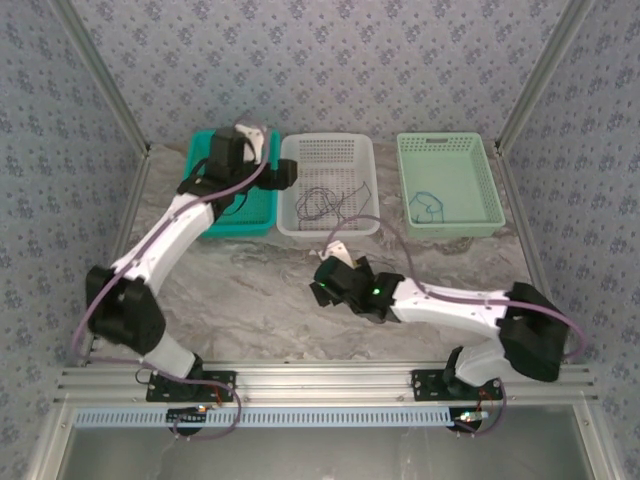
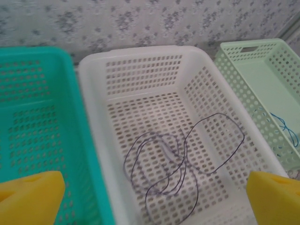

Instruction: Untangle the cables

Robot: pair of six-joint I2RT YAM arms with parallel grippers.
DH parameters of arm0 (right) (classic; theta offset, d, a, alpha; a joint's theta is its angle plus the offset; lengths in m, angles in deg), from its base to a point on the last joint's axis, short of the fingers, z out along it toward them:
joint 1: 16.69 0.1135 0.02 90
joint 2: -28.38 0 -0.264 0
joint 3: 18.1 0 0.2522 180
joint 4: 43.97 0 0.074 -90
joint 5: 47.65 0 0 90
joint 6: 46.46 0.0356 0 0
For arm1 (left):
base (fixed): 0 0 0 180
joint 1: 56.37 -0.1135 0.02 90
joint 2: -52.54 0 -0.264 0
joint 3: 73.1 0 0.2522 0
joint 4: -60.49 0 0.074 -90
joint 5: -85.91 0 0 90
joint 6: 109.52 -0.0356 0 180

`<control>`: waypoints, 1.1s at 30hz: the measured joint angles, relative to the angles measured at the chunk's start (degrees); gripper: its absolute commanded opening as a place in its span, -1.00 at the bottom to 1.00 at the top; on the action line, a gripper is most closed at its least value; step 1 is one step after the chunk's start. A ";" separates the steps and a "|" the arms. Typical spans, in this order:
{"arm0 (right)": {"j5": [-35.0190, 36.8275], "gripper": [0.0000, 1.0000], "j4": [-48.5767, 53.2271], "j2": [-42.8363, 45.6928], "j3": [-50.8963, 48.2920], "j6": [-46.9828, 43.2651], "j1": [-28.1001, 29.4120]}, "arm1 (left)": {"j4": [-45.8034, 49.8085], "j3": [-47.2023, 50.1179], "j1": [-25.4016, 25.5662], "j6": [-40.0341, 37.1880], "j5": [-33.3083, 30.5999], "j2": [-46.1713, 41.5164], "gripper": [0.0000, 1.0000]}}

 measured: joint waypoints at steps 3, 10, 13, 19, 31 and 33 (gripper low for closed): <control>-3.04 0.83 -0.55 -6.82 5.18 -1.84 0.57 | -1.46 7.78 -0.59 0.90 -1.84 -8.15 0.99; -11.39 0.53 -1.22 -15.85 10.01 -4.22 -0.74 | -1.97 22.29 -4.31 4.94 -2.93 -20.68 0.99; -13.66 0.53 -0.74 -16.87 10.10 -4.20 -1.20 | -1.33 26.99 -5.86 6.67 -3.50 -24.37 0.99; -17.62 0.47 -0.57 -16.87 10.08 -4.17 -0.26 | -0.37 29.90 -5.90 8.63 -3.63 -26.93 0.99; -20.59 0.36 3.61 -21.46 12.61 -0.90 0.55 | 0.04 31.93 -5.90 9.75 -3.61 -27.52 0.99; -20.52 0.37 4.17 -21.46 12.61 0.55 0.17 | 0.00 32.04 -5.90 9.75 -3.63 -27.93 0.99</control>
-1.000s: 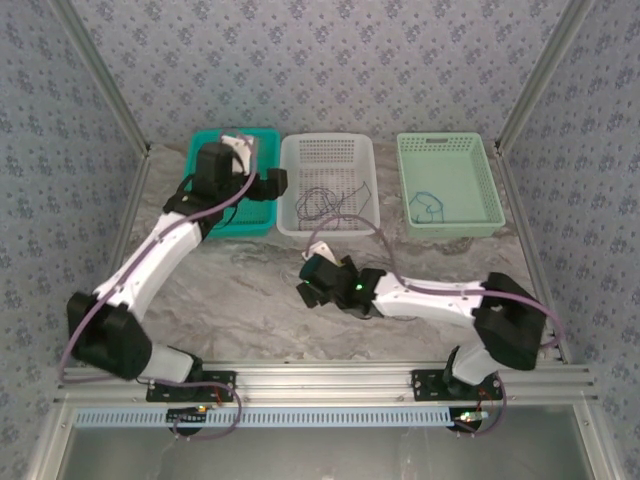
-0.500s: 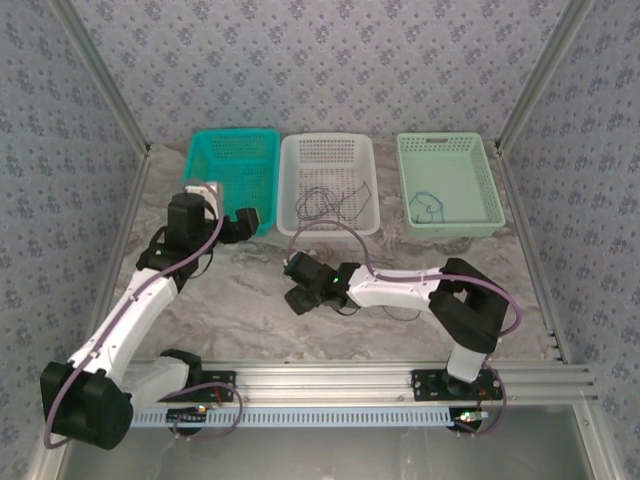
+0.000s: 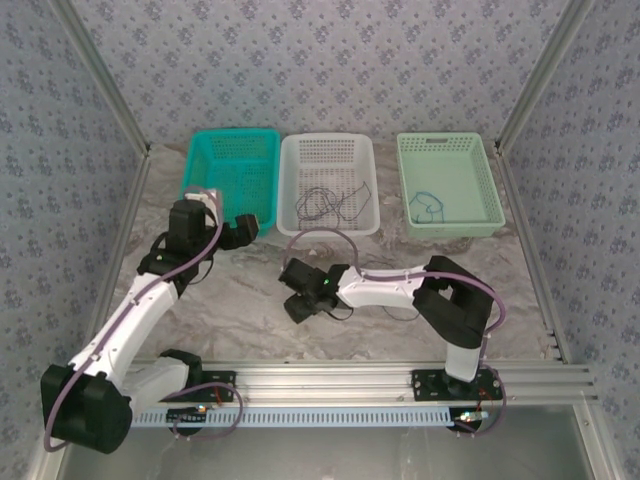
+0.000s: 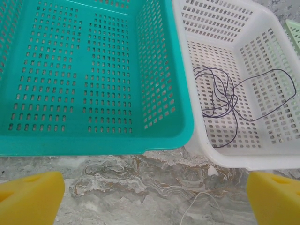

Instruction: Untangle the cables

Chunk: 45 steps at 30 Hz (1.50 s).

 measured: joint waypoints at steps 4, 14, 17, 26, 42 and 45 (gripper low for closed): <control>-0.04 0.38 0.28 0.00 0.00 2.47 -0.24 | -0.07 0.26 0.00 0.02 0.02 -0.35 0.99; -0.26 0.07 0.33 -1.46 0.59 7.56 -1.27 | -0.04 0.52 0.00 0.02 0.02 -0.42 0.99; -0.20 -0.18 1.20 -1.81 0.96 8.28 -2.03 | -0.07 0.55 0.00 0.04 0.02 -0.63 0.99; 0.94 -0.83 3.61 -2.23 1.73 8.24 -3.06 | -0.07 0.85 0.00 0.22 0.02 -1.01 0.99; 11.82 -1.00 2.14 19.23 -5.42 -2.01 -1.09 | -2.73 3.41 2.89 -2.08 9.60 -0.22 0.96; 12.07 -1.00 1.05 25.09 -7.91 -4.22 -1.38 | -3.39 3.52 4.63 -3.28 11.21 0.07 0.96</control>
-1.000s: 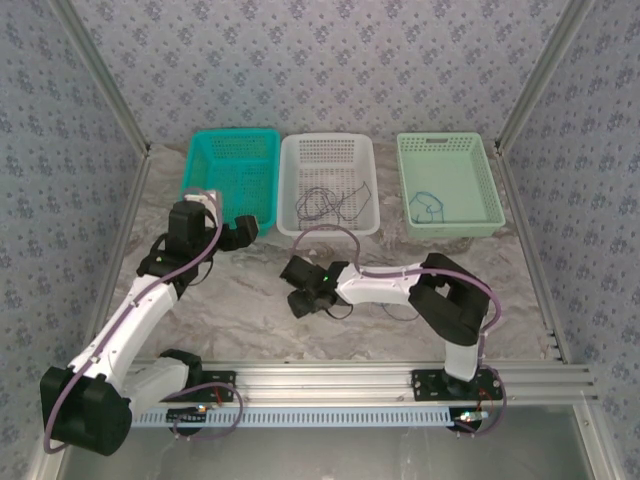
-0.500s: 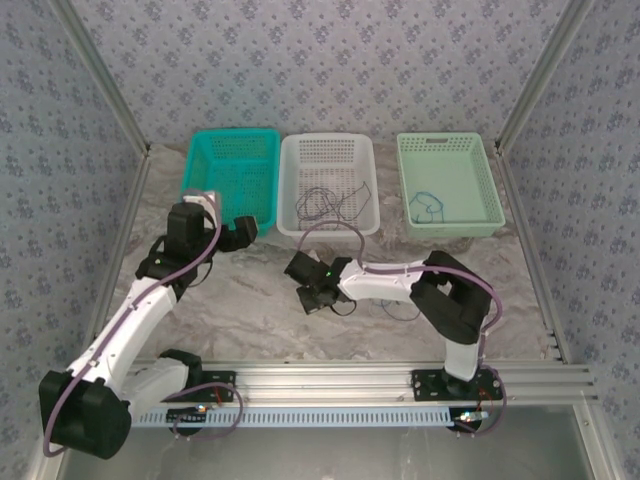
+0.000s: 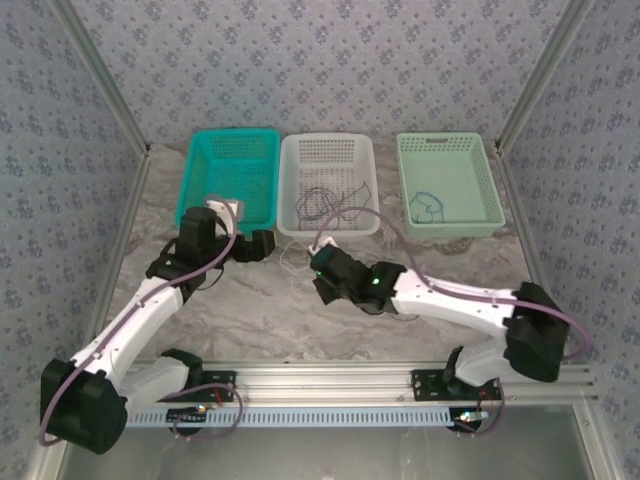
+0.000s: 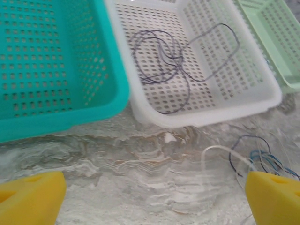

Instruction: Untangle the cables

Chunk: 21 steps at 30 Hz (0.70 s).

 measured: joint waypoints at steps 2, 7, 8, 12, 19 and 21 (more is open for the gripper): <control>0.02 -1.00 -0.02 2.62 -0.90 -1.53 -0.22 | -1.62 0.50 0.87 -0.46 1.51 -0.11 0.96; 0.22 -1.00 0.04 6.75 -3.23 -6.34 -0.26 | -3.45 1.49 1.66 -1.07 3.74 -0.24 0.96; 0.24 -1.00 0.09 7.61 -3.91 -7.26 -0.26 | -3.69 1.49 1.66 -1.07 3.85 -0.24 0.94; 0.24 -1.00 0.68 11.41 -6.03 -10.97 -0.74 | -5.07 1.49 1.62 -0.98 6.29 0.11 0.83; -1.09 -1.00 1.22 16.11 -7.34 -15.96 -1.79 | -7.19 1.49 2.58 -2.23 15.58 5.57 0.69; -1.88 -1.00 1.38 16.63 -7.41 -16.96 -1.92 | -7.26 1.40 3.56 -3.04 18.01 7.10 0.65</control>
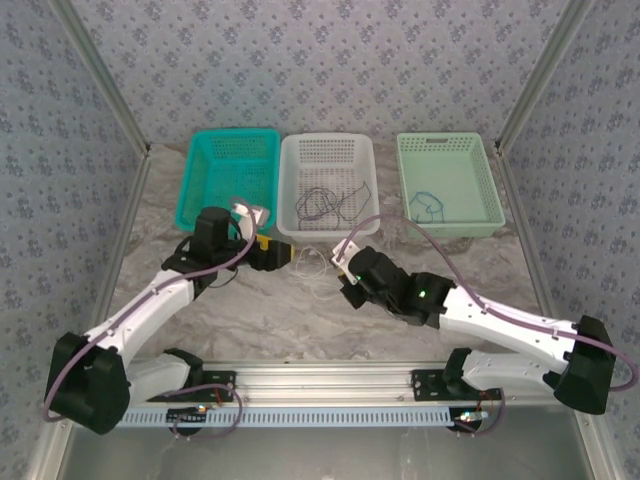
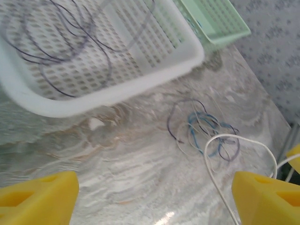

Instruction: Untangle the cables

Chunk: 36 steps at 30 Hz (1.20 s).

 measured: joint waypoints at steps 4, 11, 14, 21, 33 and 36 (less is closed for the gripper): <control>-1.33 -1.00 0.11 0.26 0.00 -1.57 -0.22 | -0.07 -1.33 3.04 -1.73 3.69 2.62 0.56; -2.21 -1.00 0.68 0.31 0.00 -2.69 -0.44 | -0.42 -3.76 5.38 -3.65 6.84 5.18 0.29; -2.29 -1.00 0.72 0.48 0.00 -2.95 -0.44 | -0.07 -4.50 6.05 -4.72 7.45 7.10 0.21; -2.27 -1.00 0.92 2.05 0.00 -3.48 -0.72 | 1.16 -5.51 7.21 -6.16 7.96 9.07 -0.08; -1.60 -1.00 0.85 4.15 -0.94 -2.80 -1.01 | 1.31 -5.62 7.32 -5.64 0.76 7.65 -0.88; -1.29 -1.00 0.83 4.13 -2.40 -1.49 -1.20 | -0.70 -4.24 7.32 -4.04 -3.21 3.54 -0.93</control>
